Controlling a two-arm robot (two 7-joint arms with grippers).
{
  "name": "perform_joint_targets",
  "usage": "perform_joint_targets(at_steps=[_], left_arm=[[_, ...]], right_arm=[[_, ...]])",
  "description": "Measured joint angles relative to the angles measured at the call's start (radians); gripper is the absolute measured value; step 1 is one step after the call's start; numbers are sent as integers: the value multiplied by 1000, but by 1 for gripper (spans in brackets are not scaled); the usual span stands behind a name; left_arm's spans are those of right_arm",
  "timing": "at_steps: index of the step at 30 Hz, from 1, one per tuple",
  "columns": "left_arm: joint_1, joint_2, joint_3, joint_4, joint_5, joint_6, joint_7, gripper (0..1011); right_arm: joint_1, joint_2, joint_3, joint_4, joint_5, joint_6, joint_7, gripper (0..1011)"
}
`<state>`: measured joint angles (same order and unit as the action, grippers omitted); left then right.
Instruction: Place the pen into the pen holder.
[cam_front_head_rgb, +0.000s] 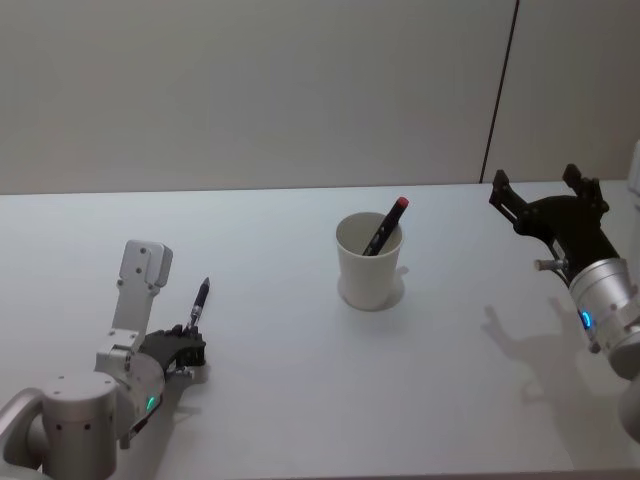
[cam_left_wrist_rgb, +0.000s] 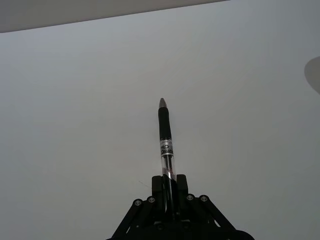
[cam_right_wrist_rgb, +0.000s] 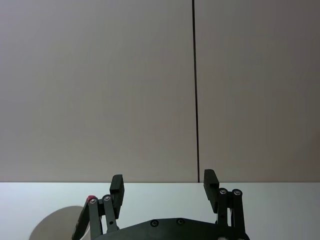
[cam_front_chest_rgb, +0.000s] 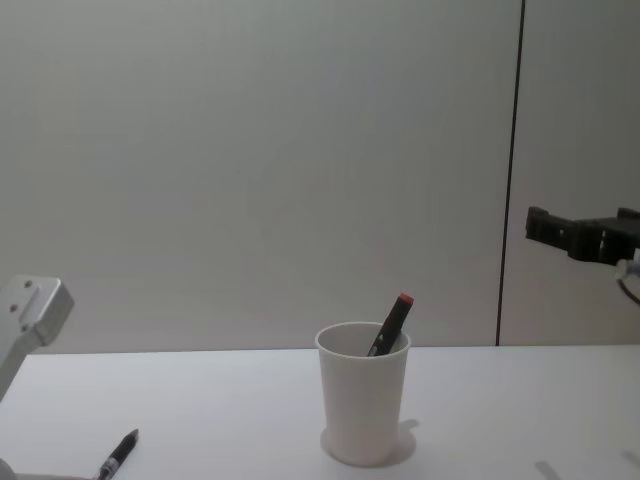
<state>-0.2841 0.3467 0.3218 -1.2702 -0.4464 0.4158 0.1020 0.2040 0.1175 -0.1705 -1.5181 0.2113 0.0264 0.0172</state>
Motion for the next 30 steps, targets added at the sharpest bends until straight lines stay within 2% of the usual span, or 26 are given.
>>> perform_joint_targets(at_steps=[9, 18, 30], left_arm=[[12, 2, 1, -25, 18, -18, 8, 176], [34, 15, -3, -104, 57, -65, 25, 176], [68, 36, -8, -211, 125, -177, 28, 176]], right_arm=[[0, 0, 0, 0, 0, 0, 0, 1002], [0, 0, 0, 0, 0, 0, 0, 1002], [0, 0, 0, 0, 0, 0, 0, 1002]])
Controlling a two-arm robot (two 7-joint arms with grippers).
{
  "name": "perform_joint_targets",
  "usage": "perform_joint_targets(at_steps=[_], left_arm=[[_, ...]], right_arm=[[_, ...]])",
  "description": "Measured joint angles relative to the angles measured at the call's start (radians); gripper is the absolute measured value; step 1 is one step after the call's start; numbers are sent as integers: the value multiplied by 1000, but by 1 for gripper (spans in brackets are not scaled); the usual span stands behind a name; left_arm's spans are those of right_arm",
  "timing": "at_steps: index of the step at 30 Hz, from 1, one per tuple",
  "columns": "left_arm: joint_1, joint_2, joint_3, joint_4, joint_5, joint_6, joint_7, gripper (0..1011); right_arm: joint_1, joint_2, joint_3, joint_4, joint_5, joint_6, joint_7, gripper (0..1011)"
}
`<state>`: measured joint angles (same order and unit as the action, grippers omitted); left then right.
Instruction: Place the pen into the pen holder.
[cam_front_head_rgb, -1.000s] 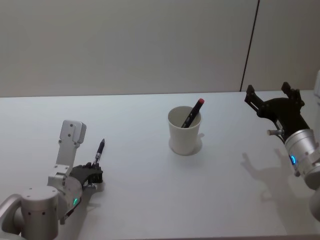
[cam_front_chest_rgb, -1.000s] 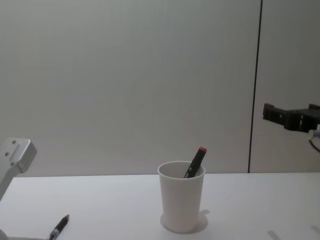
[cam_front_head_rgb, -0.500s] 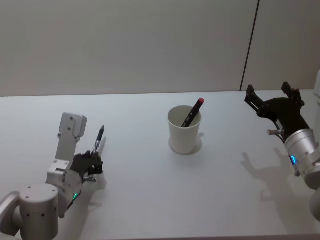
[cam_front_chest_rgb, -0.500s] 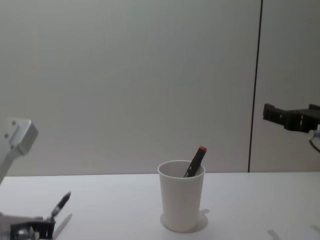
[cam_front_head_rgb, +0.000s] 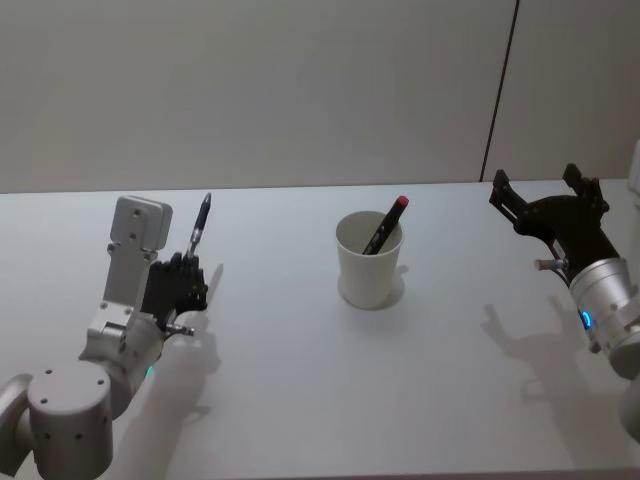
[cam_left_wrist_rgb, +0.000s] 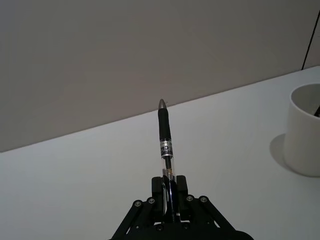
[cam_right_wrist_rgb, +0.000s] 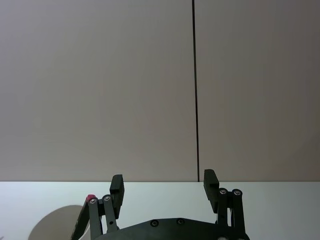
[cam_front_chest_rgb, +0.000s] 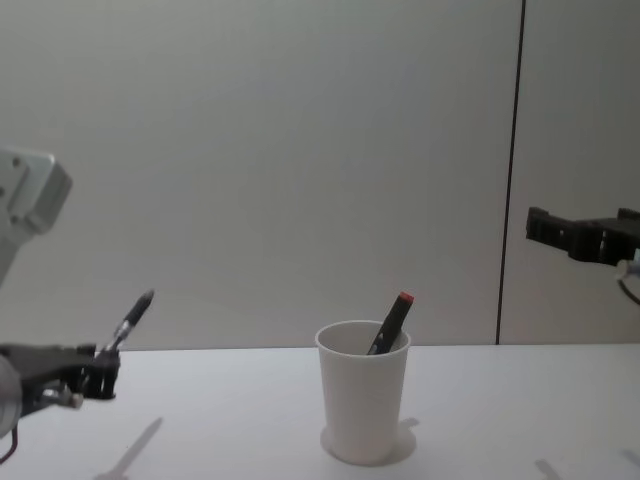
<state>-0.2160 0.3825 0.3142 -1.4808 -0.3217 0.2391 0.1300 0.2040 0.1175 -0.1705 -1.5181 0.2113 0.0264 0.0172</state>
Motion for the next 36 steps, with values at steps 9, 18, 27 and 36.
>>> perform_joint_targets(at_steps=[9, 18, 27, 36], left_arm=[[15, 7, 0, -30, 45, -132, -44, 176], [13, 9, 0, -22, 69, -272, -124, 176], [-7, 4, -3, 17, 74, -409, -246, 176], [-43, -6, -4, 79, 62, -528, -399, 175]], right_arm=[[0, 0, 0, 0, 0, 0, 0, 1001], [0, 0, 0, 0, 0, 0, 0, 1002], [0, 0, 0, 0, 0, 0, 0, 1002], [0, 0, 0, 0, 0, 0, 0, 1002]])
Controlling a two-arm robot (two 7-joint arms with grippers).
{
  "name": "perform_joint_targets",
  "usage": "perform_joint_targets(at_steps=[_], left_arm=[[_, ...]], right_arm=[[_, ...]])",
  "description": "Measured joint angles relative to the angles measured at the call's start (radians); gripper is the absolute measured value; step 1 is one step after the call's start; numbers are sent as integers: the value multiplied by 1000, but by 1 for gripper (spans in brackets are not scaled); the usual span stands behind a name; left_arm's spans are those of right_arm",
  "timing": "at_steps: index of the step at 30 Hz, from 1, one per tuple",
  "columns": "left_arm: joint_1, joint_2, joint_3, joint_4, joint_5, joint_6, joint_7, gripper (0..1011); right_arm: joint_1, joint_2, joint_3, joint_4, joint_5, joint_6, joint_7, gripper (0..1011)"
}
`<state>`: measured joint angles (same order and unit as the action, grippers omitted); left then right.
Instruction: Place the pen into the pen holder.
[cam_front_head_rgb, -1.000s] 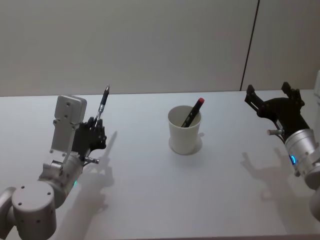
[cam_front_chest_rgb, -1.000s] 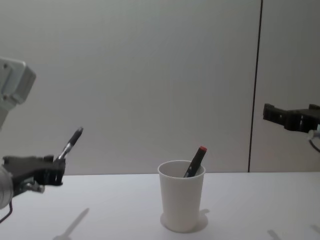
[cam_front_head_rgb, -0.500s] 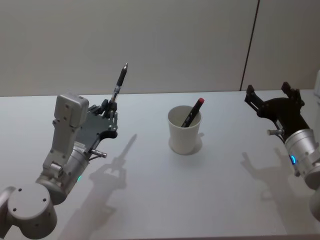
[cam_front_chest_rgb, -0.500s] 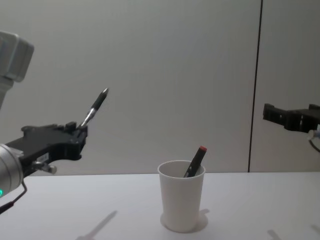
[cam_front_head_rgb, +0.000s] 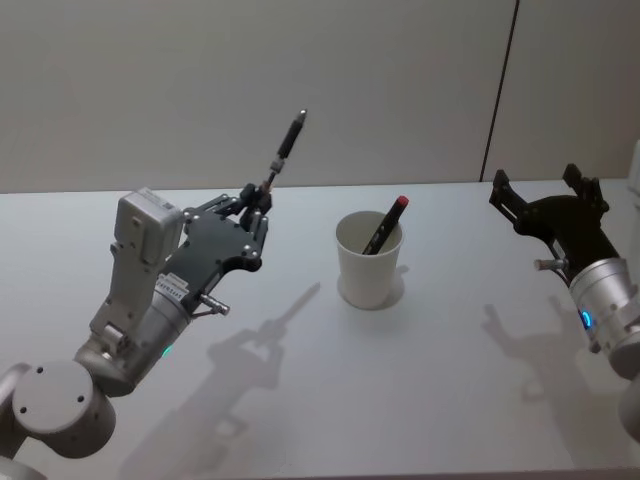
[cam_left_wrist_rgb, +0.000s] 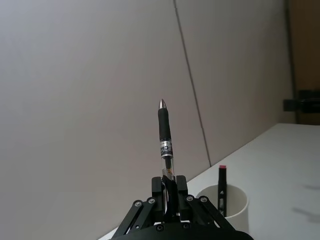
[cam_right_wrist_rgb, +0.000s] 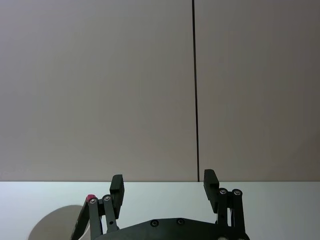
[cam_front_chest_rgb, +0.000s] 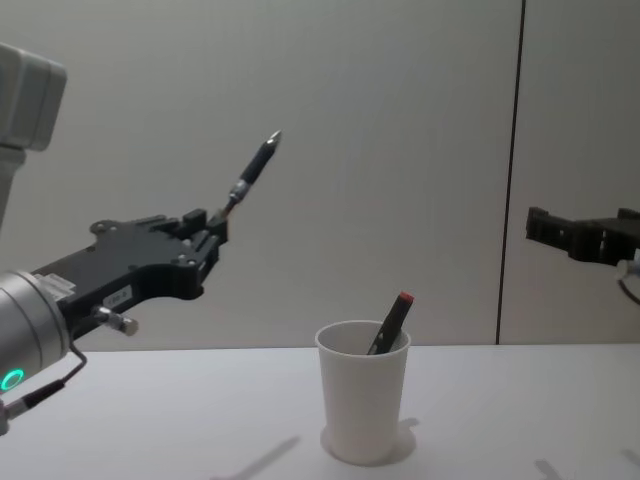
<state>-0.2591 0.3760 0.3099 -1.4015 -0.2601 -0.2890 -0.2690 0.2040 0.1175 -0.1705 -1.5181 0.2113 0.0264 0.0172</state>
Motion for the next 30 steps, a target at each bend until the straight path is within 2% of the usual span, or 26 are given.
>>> perform_joint_targets(at_steps=[2, 3, 7, 8, 10, 11, 12, 14, 23, 30], left_arm=[[-12, -4, 0, 21, -7, -29, -44, 176], [-12, -4, 0, 21, -7, -29, -44, 176], [-43, -15, 0, 73, -26, -93, -144, 176], [-43, -15, 0, 73, -26, -93, -144, 176], [-63, -23, 1, 109, -40, -132, -202, 176], [-63, -23, 1, 109, -40, -132, -202, 176], [-75, -28, 2, 130, -48, -149, -237, 176], [-86, -32, 3, 149, -56, -168, -267, 176], [-160, -64, 10, 284, -125, -286, -473, 176], [-205, -85, 16, 369, -167, -351, -581, 176]], right_arm=[[0, 0, 0, 0, 0, 0, 0, 1002], [0, 0, 0, 0, 0, 0, 0, 1001], [0, 0, 0, 0, 0, 0, 0, 1002], [0, 0, 0, 0, 0, 0, 0, 1001], [0, 0, 0, 0, 0, 0, 0, 1002], [0, 0, 0, 0, 0, 0, 0, 1002], [0, 0, 0, 0, 0, 0, 0, 1002], [0, 0, 0, 0, 0, 0, 0, 1002], [0, 0, 0, 0, 0, 0, 2, 1002], [-4, 6, 2, -3, 12, -8, 42, 1001]])
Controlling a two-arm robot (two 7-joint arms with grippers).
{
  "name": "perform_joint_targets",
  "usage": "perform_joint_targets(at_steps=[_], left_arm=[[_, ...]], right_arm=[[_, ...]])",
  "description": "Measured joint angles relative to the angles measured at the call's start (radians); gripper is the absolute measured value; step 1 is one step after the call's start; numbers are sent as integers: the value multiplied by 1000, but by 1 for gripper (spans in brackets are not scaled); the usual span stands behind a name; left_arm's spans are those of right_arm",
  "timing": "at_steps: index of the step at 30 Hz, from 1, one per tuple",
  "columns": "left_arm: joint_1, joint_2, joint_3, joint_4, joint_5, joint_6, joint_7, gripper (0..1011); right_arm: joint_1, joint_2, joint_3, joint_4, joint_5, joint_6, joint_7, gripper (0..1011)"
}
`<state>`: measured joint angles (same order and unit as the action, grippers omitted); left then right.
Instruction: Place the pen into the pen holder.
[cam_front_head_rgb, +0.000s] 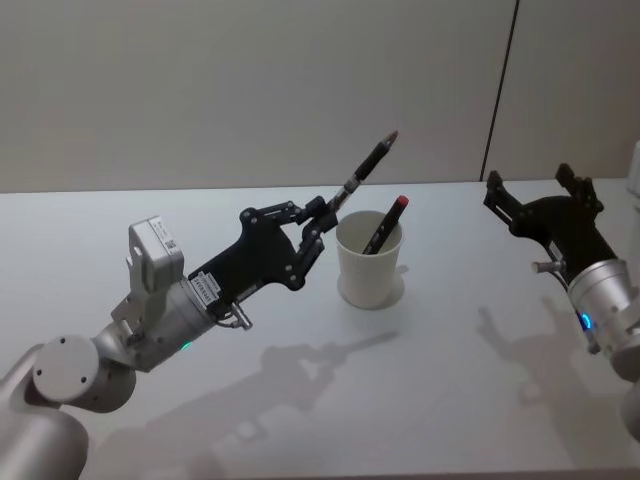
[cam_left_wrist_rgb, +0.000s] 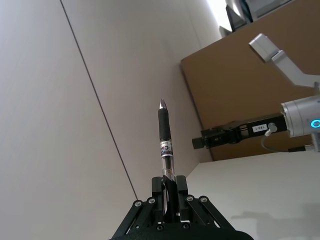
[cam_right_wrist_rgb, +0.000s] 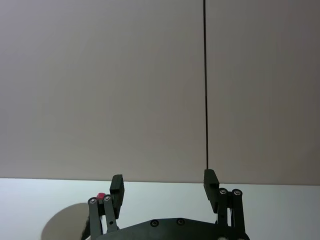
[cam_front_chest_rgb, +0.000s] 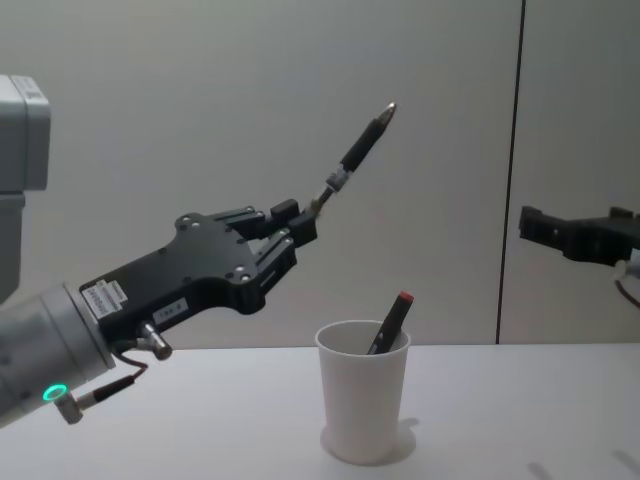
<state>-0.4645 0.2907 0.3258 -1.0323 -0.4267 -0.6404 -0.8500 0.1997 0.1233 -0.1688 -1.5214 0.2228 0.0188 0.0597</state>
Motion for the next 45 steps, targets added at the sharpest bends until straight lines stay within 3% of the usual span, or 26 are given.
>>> perform_joint_targets(at_steps=[8, 16, 35, 45], left_arm=[[-30, -14, 4, 56, -27, -43, -73, 176], [-45, -21, 6, 83, -41, -65, -107, 176], [-58, -26, 7, 107, -52, -84, -138, 176], [-59, -27, 7, 111, -54, -87, -143, 176]], right_arm=[[-8, 12, 2, -8, 24, -15, 82, 1002], [-18, 29, 5, -19, 58, -30, 188, 1002], [-35, 74, 13, -36, 179, -47, 486, 1001], [-19, 95, 15, -12, 237, -49, 652, 1002]])
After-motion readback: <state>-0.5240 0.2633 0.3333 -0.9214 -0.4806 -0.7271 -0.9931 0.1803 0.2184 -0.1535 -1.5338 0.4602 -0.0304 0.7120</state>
